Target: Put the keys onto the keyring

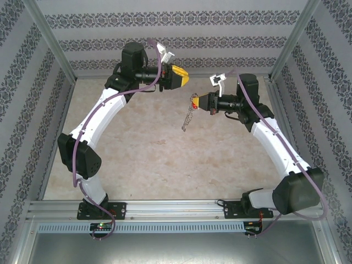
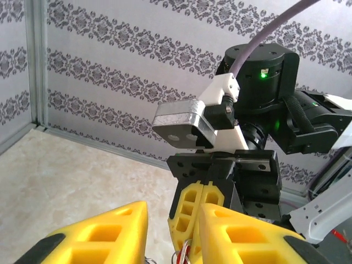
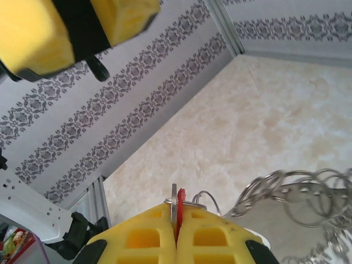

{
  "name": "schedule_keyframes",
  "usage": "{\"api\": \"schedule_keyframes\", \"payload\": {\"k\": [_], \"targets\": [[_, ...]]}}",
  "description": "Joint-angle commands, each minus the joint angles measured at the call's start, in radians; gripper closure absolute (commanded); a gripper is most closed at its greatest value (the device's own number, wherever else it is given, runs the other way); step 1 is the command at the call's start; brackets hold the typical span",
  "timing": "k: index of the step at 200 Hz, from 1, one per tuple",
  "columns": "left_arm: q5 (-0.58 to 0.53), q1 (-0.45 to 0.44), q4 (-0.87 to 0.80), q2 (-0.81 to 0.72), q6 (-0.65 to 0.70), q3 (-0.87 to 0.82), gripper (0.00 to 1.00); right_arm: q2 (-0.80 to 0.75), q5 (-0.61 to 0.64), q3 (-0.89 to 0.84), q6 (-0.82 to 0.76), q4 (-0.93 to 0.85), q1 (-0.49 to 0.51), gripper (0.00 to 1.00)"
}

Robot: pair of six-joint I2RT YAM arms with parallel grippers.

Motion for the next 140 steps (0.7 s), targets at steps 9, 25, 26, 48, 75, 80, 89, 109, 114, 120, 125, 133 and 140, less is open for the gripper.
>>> {"api": "schedule_keyframes", "payload": {"k": [9, 25, 26, 48, 75, 80, 89, 109, 114, 120, 125, 133, 140], "targets": [[-0.083, 0.016, 0.120, -0.066, -0.096, -0.084, 0.63, 0.028, 0.016, 0.079, 0.020, -0.036, -0.021, 1.00], [-0.154, 0.028, 0.220, -0.095, -0.211, -0.171, 0.54, 0.050, 0.026, 0.118, 0.048, -0.039, -0.025, 1.00], [-0.161, 0.029, 0.227, -0.097, -0.221, -0.177, 0.53, 0.052, 0.026, 0.121, 0.050, -0.038, -0.025, 1.00], [-0.277, 0.049, 0.408, -0.138, -0.458, -0.329, 0.41, 0.083, 0.057, 0.180, 0.082, -0.045, -0.025, 1.00], [-0.409, 0.060, 0.603, -0.184, -0.760, -0.510, 0.30, 0.131, 0.119, 0.241, 0.130, -0.042, -0.025, 1.00], [-0.419, 0.060, 0.636, -0.186, -0.812, -0.531, 0.27, 0.142, 0.132, 0.249, 0.138, -0.038, -0.026, 1.00], [-0.413, 0.060, 0.708, -0.186, -0.894, -0.557, 0.25, 0.163, 0.154, 0.267, 0.153, -0.032, -0.025, 1.00], [-0.480, 0.059, 0.708, -0.201, -1.063, -0.590, 0.20, 0.210, 0.190, 0.300, 0.197, 0.004, -0.025, 1.00], [-0.498, 0.061, 0.713, -0.203, -1.114, -0.604, 0.19, 0.223, 0.201, 0.310, 0.209, 0.011, -0.025, 1.00], [-0.517, 0.063, 0.715, -0.204, -1.176, -0.617, 0.17, 0.238, 0.209, 0.322, 0.220, 0.020, -0.024, 1.00], [-0.532, 0.061, 0.726, -0.203, -1.228, -0.633, 0.16, 0.251, 0.215, 0.332, 0.227, 0.032, -0.024, 1.00], [-0.548, 0.062, 0.753, -0.197, -1.315, -0.658, 0.16, 0.271, 0.227, 0.352, 0.240, 0.040, -0.021, 1.00], [-0.565, 0.060, 0.784, -0.191, -1.392, -0.685, 0.16, 0.297, 0.237, 0.372, 0.248, 0.044, -0.021, 1.00]]}}
